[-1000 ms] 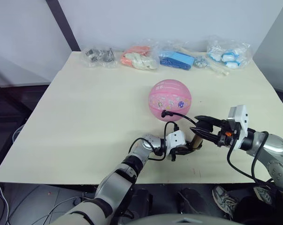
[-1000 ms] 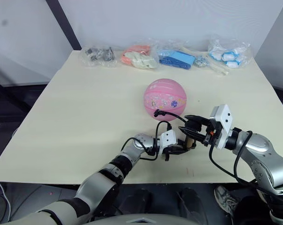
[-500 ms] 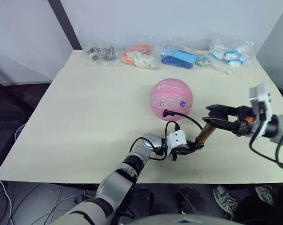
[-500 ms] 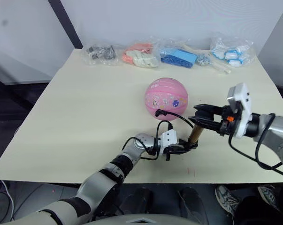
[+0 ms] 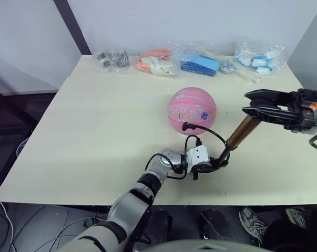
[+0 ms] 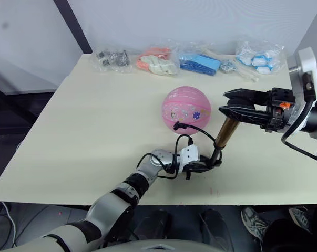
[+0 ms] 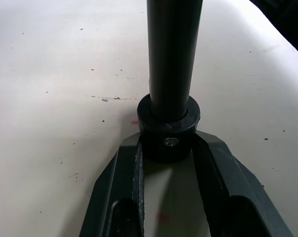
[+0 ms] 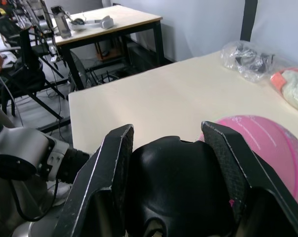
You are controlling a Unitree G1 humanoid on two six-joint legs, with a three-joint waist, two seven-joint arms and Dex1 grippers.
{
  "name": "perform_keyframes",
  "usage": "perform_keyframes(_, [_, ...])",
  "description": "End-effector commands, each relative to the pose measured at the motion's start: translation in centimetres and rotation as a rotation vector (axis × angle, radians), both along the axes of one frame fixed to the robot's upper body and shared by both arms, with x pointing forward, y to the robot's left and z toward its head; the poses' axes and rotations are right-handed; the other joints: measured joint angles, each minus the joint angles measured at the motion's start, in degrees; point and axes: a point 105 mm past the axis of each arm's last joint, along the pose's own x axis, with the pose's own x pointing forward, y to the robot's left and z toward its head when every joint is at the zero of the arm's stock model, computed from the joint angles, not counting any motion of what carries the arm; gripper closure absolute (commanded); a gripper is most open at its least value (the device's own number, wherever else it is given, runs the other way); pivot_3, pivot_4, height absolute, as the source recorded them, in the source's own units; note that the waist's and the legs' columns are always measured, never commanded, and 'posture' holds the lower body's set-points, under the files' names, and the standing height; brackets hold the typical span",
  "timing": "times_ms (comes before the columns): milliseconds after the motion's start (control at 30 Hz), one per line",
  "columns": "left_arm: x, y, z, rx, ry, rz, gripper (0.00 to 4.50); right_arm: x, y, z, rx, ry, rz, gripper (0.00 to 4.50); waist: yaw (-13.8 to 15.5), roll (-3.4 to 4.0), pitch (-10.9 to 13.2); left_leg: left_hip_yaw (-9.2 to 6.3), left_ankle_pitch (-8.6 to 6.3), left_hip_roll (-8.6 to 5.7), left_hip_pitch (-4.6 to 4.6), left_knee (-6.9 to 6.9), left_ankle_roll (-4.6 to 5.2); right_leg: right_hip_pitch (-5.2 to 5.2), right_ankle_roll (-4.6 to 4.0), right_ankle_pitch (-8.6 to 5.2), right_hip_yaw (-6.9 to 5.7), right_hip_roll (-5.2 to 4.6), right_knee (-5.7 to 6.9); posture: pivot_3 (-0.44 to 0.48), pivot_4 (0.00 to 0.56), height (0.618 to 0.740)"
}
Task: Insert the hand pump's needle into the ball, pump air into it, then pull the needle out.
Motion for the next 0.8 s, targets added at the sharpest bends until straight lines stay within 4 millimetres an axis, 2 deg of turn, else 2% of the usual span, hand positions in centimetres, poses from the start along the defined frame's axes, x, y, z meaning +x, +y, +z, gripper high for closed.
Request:
perform_keyframes(33, [-1.2,1.7,-3.2,0.105,0.1,0.015,3.46,-0.4,-0.5,1.6,0.002,-0.071,-0.017,2.75,0.0,-0.01,0.0,-0.01,0.0,0.0,0.0,0.0,0.0,0.0,0.0,0.0,-0.01,0.0,0.0,0.0,0.15,0.74])
perform_keyframes(433, [-1.3,1.7,-3.1,0.102,0.097,0.013,3.46,1.2,-0.3,-6.9,-0.069,0.079,-0.09,2.75,-0.1,-0.1,-0.1,0.02,0.0,0.04,0.15,0.0,0.0,0.08,0.14,-0.08,0.01,0.05,0.02,0.0,0.15,0.74])
perform_keyframes(600, [-1.3,1.8,-3.1,0.103,0.096,0.015,3.46,1.9,-0.6,-9.4,-0.054,0.114,-0.137,2.75,-0.1,-0.22,-0.2,0.02,0.0,0.03,0.16,0.0,-0.01,0.09,0.08,-0.05,0.02,0.06,0.02,0.0,0.15,0.74])
perform_keyframes(800, [-1.3,1.8,-3.1,0.103,0.095,0.011,3.46,2.0,0.4,-12.5,-0.094,0.134,-0.139,2.75,-0.2,-0.26,-0.2,0.01,0.0,0.04,0.19,0.0,-0.01,0.09,0.09,-0.05,0.02,0.09,0.02,0.0,0.15,0.74])
